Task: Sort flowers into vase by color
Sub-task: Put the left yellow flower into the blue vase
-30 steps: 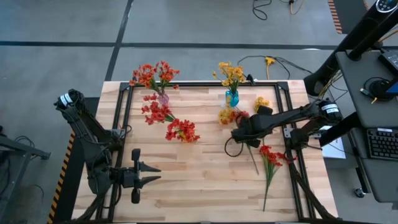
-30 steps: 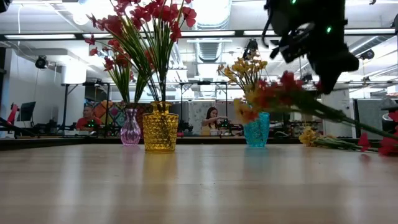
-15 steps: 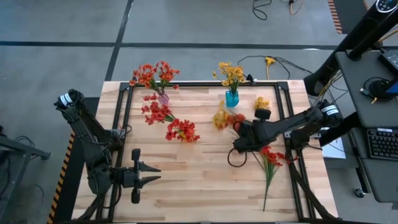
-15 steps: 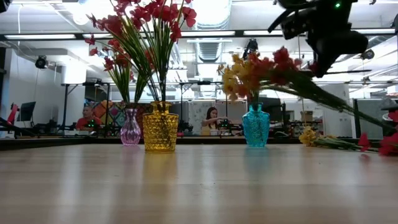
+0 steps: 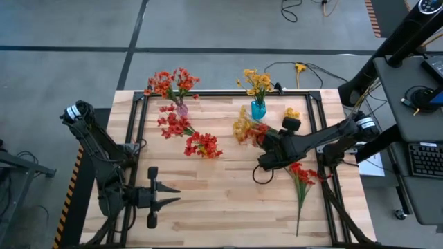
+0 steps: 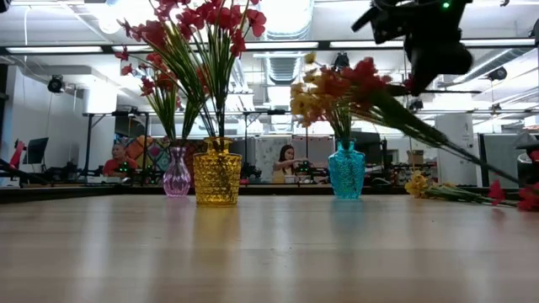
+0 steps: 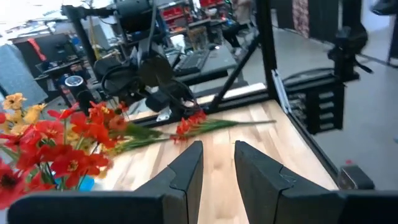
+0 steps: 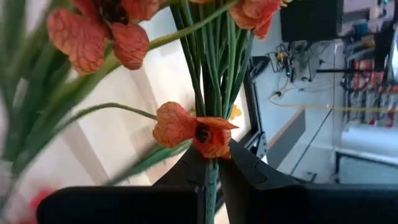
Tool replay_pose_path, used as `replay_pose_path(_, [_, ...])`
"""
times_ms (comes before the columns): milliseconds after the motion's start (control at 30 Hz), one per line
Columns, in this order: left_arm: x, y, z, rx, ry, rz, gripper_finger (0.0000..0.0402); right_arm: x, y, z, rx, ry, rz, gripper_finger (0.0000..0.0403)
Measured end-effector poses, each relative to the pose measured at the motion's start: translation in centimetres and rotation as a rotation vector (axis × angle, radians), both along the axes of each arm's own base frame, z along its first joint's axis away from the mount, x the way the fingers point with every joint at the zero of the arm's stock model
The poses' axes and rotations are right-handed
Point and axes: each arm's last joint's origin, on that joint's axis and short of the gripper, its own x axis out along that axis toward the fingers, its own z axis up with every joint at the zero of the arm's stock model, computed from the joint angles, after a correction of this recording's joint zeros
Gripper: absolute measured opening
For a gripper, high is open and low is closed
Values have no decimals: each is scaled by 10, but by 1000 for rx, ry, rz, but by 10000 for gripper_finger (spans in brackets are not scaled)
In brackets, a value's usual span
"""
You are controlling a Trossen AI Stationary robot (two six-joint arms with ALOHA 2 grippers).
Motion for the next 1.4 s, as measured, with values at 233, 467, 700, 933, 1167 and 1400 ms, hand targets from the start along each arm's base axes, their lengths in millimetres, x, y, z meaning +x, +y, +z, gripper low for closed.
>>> replay_pose_path(233, [24,-9,-7,-26,-65,50,93,6,3,19,9,-155,-61,18])
replay_pose_path(467, [51,-19,-30,-83,-96,110,169,4,12,50,50,-296,-52,18])
replay_pose_path(700, [66,-31,-42,-11,-165,128,242,-2,18,68,250,-319,-76,18])
replay_pose_path(933, [89,-38,-38,0,-180,135,257,-9,27,84,311,-416,-100,18])
replay_pose_path(1167, [125,-38,-53,23,-169,189,257,-14,36,106,356,-501,-71,18])
replay_pose_path(1400, [166,-29,-55,-22,-204,227,257,-23,47,138,426,-607,-3,18])
